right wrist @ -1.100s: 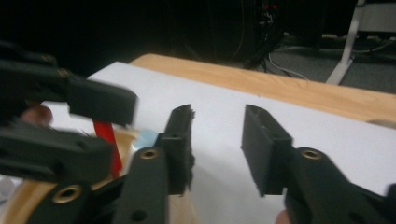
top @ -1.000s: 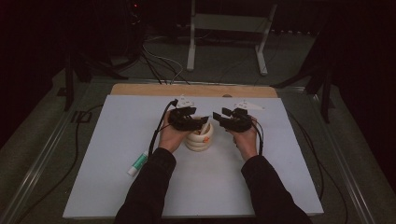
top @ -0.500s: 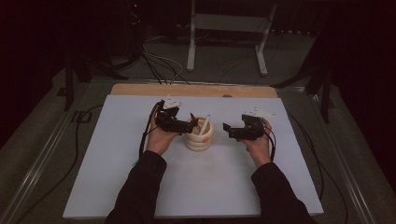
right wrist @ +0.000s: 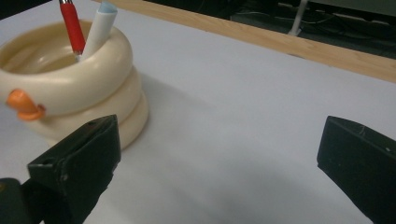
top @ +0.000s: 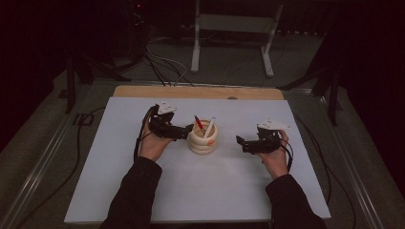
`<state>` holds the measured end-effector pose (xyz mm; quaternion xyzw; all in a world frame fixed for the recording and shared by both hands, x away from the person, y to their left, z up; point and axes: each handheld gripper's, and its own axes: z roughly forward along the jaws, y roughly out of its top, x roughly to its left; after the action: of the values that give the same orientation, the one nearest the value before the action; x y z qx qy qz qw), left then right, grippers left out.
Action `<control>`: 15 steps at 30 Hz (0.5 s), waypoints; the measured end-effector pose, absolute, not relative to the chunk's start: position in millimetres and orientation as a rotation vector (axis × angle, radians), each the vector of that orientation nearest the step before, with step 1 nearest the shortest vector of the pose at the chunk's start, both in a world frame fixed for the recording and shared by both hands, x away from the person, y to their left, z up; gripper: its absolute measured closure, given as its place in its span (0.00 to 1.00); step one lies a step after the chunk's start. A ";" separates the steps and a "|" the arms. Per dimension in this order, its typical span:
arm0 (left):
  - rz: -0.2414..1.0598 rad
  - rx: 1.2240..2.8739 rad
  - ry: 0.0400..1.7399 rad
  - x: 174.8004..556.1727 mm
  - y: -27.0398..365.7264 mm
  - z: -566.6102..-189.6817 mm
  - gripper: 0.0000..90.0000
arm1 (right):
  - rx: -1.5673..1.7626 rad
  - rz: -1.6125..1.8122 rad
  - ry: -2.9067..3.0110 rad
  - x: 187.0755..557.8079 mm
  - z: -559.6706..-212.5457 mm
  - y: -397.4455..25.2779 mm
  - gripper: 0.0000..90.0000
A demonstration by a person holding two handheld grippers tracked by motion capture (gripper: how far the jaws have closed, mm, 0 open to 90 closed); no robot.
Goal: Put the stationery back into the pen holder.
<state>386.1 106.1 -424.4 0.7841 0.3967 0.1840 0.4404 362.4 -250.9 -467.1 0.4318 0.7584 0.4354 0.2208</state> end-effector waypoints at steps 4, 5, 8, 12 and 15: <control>0.468 1.969 0.995 377.4 120.6 -426.7 0.00 | 1.184 1.192 2.086 345.7 -467.7 -263.2 0.00; 0.470 1.973 0.997 375.9 123.3 -427.0 0.00 | 1.186 1.197 2.084 342.2 -467.7 -265.4 0.00; 0.481 1.982 1.005 370.8 132.1 -427.2 0.00 | 1.182 1.211 2.078 332.5 -468.1 -271.8 0.00; 0.498 1.975 1.014 363.5 143.1 -426.8 0.00 | 1.185 1.243 2.057 321.5 -468.0 -280.6 0.00; 0.511 1.975 1.012 358.2 150.7 -426.8 0.00 | 1.186 1.264 2.032 316.5 -467.0 -285.6 0.00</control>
<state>358.2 150.7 -426.8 0.7876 0.4036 0.2036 0.4188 316.5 -285.6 -467.0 0.4318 0.7399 0.4603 0.2329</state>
